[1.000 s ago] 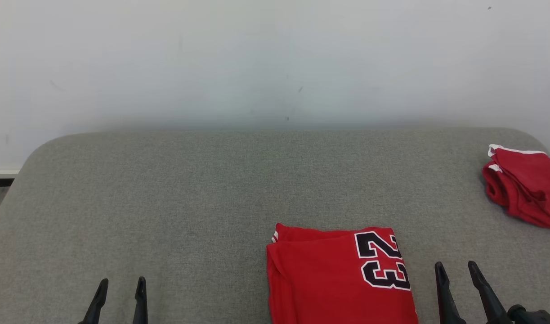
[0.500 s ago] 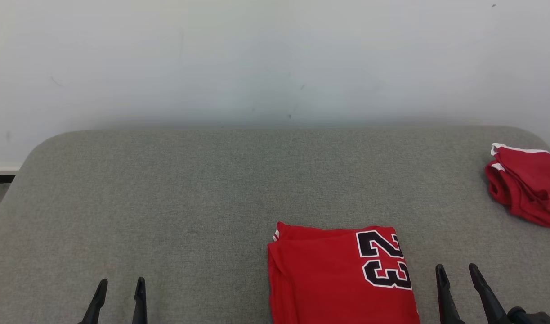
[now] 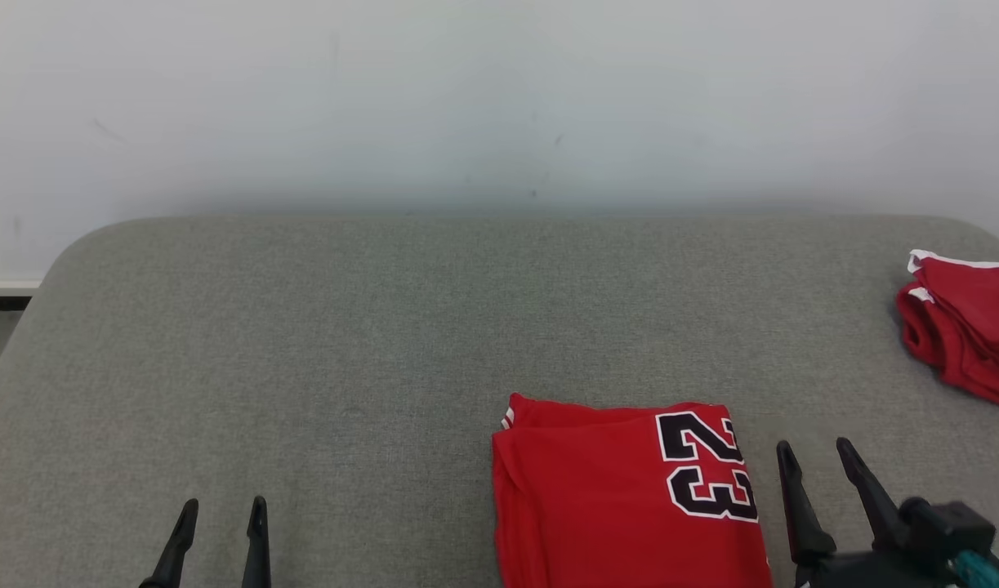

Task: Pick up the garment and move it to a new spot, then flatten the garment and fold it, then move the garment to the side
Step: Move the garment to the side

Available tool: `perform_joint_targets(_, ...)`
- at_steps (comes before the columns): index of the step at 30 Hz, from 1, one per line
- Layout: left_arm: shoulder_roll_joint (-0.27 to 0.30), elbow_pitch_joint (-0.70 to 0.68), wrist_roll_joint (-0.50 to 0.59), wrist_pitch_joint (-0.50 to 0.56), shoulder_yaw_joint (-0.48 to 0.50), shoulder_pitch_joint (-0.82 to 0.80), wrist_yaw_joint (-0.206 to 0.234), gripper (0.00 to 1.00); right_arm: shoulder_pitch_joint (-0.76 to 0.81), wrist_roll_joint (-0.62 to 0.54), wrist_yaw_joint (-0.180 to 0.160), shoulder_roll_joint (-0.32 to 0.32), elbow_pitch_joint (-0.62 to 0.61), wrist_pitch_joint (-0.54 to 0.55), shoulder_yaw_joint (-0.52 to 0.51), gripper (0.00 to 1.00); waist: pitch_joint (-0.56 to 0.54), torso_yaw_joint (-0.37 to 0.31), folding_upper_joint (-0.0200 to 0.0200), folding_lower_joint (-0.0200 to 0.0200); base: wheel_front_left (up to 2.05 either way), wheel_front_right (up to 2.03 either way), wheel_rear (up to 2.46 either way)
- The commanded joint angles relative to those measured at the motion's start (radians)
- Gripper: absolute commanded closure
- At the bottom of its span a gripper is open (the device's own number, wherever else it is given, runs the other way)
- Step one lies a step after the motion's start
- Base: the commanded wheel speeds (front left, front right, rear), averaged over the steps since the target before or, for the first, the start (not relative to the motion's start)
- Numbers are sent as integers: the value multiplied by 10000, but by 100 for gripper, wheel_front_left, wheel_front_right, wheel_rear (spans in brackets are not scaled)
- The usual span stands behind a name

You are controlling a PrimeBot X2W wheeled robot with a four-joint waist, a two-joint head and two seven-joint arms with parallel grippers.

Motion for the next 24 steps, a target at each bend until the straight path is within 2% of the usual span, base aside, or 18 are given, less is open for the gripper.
perform_joint_targets(1,-7,39,50,-3,-14,-134,-11,0,-342,-75,-26,-117,238,237,39,0,109,94,-1,0,0,0,0)
perform_joint_targets(10,-54,198,-6,-3,-96,-397,-23,0,-1472,-22,-26,-272,1999,1157,275,0,381,460,-1,0,0,0,0)
perform_joint_targets(17,-71,273,46,-3,-108,-577,-36,0,-2096,203,-26,-333,3791,1057,511,0,682,699,-1,0,0,0,0)
perform_joint_targets(24,-84,344,92,-3,-161,-814,-47,0,-2718,533,-26,-111,5560,823,947,0,1021,804,-1,0,0,0,0)
